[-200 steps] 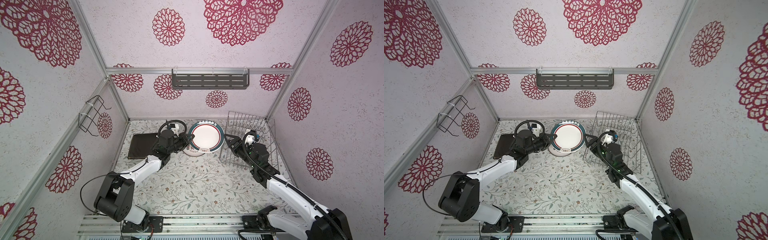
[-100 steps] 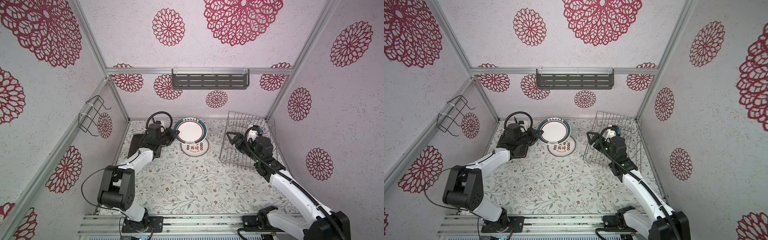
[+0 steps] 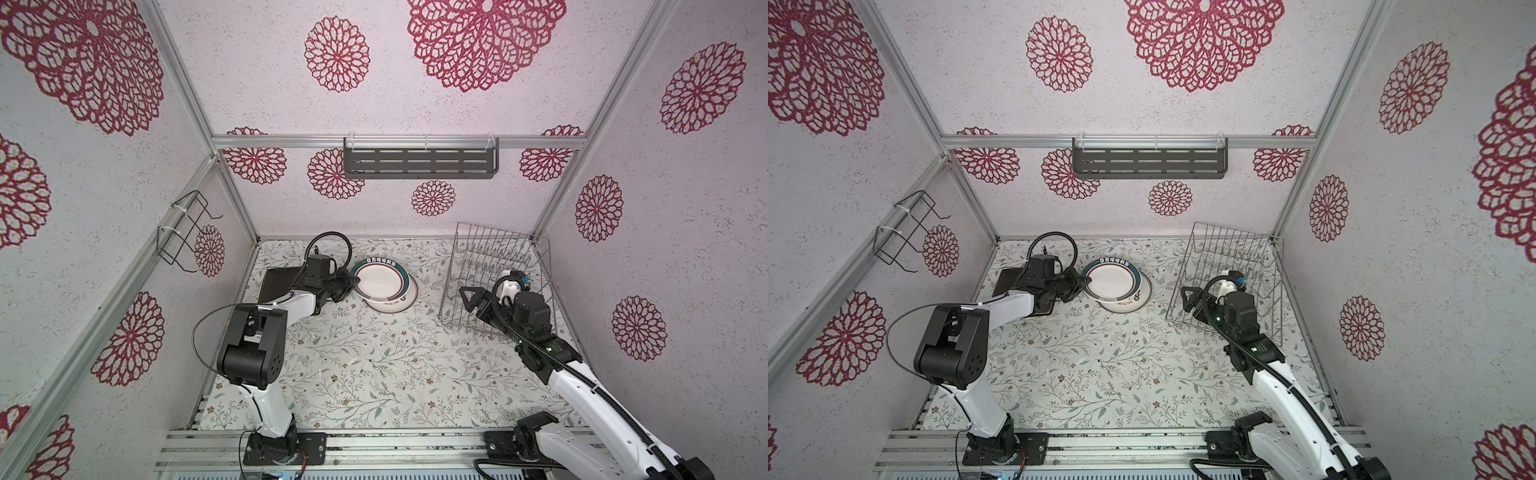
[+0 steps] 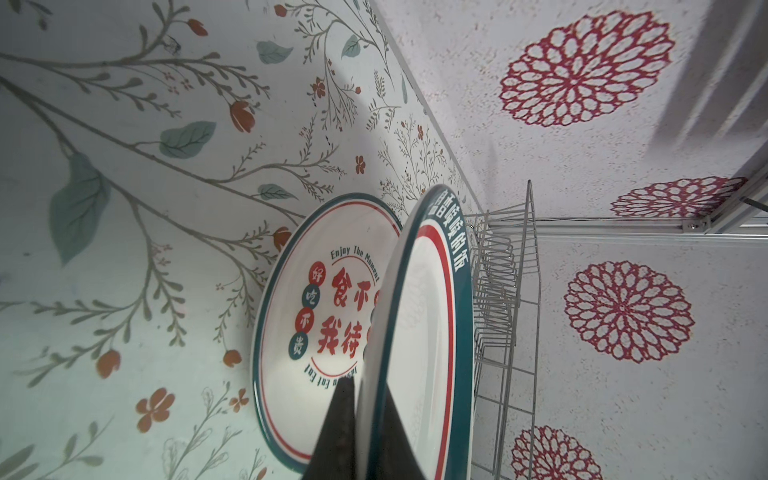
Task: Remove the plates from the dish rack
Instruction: 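Lower the green-rimmed plate onto the red-text plate with the left gripper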
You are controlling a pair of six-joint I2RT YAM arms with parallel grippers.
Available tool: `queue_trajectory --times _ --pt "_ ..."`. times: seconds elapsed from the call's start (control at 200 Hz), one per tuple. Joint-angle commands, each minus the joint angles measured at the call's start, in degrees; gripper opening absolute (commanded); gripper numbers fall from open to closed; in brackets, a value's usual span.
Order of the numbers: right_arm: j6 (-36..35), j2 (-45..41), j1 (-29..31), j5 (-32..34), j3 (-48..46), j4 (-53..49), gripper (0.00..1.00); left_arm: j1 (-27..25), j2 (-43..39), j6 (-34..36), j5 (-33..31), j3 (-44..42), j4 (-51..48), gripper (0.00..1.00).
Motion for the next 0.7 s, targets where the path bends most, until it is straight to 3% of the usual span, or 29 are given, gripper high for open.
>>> queue_trajectory --times 0.0,0.28,0.696 --pt "-0.2 -1.4 -0.1 1.7 -1.0 0.4 0.90 -0.7 1.1 0.5 0.5 2.4 3.4 0.00" --pt "-2.0 -3.7 0.0 2.2 -1.5 -4.1 0.95 -1.3 6.3 -3.3 3.0 3.0 9.0 0.00" --pt "-1.7 -5.5 -0.1 3.0 -2.8 -4.2 0.97 -2.4 10.3 -3.3 2.4 5.1 7.4 0.00"
